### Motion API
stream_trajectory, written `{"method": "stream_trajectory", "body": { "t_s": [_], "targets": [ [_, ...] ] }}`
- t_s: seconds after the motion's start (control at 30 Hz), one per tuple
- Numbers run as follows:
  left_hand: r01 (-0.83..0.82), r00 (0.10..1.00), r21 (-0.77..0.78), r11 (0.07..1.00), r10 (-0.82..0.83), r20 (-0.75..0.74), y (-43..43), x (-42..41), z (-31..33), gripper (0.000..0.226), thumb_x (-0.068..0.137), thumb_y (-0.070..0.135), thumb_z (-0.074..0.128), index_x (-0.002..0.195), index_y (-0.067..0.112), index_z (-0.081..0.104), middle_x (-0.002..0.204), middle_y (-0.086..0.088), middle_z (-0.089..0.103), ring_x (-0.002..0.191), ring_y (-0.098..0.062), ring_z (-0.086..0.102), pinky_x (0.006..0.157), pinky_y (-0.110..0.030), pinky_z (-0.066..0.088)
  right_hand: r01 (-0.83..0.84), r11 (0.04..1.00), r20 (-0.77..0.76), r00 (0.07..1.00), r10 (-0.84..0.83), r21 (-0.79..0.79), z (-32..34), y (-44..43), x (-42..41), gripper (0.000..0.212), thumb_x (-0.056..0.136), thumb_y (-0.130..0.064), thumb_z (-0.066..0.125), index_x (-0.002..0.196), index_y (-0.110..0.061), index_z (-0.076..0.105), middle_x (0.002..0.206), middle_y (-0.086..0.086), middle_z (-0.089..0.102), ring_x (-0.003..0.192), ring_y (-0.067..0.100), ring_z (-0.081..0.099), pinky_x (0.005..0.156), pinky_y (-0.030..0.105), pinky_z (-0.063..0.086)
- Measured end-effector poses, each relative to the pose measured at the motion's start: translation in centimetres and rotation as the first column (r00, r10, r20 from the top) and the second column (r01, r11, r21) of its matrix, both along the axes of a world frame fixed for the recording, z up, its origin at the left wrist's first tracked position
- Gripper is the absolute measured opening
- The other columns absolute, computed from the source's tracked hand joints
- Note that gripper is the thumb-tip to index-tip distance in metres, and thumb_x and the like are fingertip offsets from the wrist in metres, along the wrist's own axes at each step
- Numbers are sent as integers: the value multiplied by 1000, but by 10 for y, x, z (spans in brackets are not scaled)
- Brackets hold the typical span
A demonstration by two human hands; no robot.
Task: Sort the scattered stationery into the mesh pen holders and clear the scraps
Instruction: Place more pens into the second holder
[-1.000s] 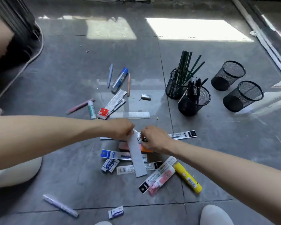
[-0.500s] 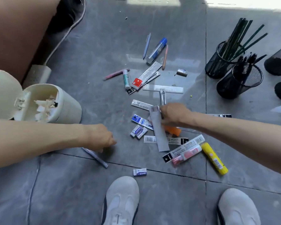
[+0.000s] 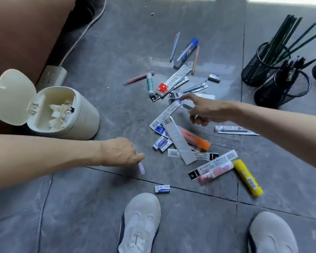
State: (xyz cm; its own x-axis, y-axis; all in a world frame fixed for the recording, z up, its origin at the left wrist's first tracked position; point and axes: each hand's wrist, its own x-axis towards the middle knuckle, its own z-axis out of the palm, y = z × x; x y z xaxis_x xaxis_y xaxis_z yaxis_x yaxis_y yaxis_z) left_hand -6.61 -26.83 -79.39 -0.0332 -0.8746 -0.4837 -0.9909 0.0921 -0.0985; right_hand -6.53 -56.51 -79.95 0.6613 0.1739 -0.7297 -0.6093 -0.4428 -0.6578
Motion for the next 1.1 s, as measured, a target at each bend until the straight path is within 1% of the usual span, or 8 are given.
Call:
{"method": "stream_trajectory", "body": {
  "t_s": [0.27,0.33,0.47,0.57,0.63,0.8,0.97,1.1],
  "targets": [
    [-538,835,-201,819,485,-258,-64,17,15,72,71,-8,46,137,19,35,97,-2,41,74,-20,39,52,-26,22,337,847,-151,942,-301,411,-2,-23,-11,28,86,6,37,100,-8,58,104,21,70,98,28,68,76,34,57],
    [-628,767,-173,758,566,-302,-77,20,17,82,72,-9,42,146,23,24,116,-2,39,87,-23,45,55,-25,24,301,873,-96,953,-286,385,-3,-25,-14,11,95,-21,51,86,-15,54,101,17,71,95,25,66,70,29,55],
    [-832,445,6,555,674,-589,-103,26,20,71,81,-5,41,143,28,32,129,-2,42,114,-21,48,87,-34,43,351,843,-189,936,-298,408,-4,-25,-12,59,90,-63,32,86,-11,59,102,25,68,101,35,64,75,33,53],
    [-890,284,42,455,624,-728,-121,28,24,56,82,-1,43,132,24,51,111,0,51,100,-13,54,91,-28,44,439,767,-205,898,-389,468,1,-18,-11,29,91,-17,37,104,-5,61,107,24,66,101,33,64,85,36,50],
    [-921,192,71,384,602,-775,-130,32,22,42,85,-1,44,118,19,60,98,-2,58,83,-12,58,85,-33,49,541,661,-220,833,-508,521,1,-17,-10,33,86,4,33,105,-4,58,94,18,69,78,24,68,62,26,55],
    [-935,80,115,336,514,-854,-154,32,19,17,92,3,48,98,19,48,73,-12,60,62,-19,56,66,-39,53,582,641,-243,805,-542,500,2,-22,-14,37,91,-50,49,105,-17,58,61,1,50,38,4,24,33,14,15],
    [-931,-42,183,316,404,-914,-182,24,23,38,90,4,57,112,16,29,74,-13,59,54,-20,57,54,-33,53,608,559,-278,777,-566,563,-2,-24,-14,64,67,-71,57,99,-16,60,70,4,58,47,10,41,46,18,27],
    [-920,-63,217,327,424,-903,-193,21,17,42,91,16,60,114,15,25,72,-21,57,51,-17,57,47,-33,50,696,586,-186,696,-694,415,-8,-25,-14,35,78,-52,64,77,-17,57,55,-1,52,40,12,48,40,19,32]
  ]
}}
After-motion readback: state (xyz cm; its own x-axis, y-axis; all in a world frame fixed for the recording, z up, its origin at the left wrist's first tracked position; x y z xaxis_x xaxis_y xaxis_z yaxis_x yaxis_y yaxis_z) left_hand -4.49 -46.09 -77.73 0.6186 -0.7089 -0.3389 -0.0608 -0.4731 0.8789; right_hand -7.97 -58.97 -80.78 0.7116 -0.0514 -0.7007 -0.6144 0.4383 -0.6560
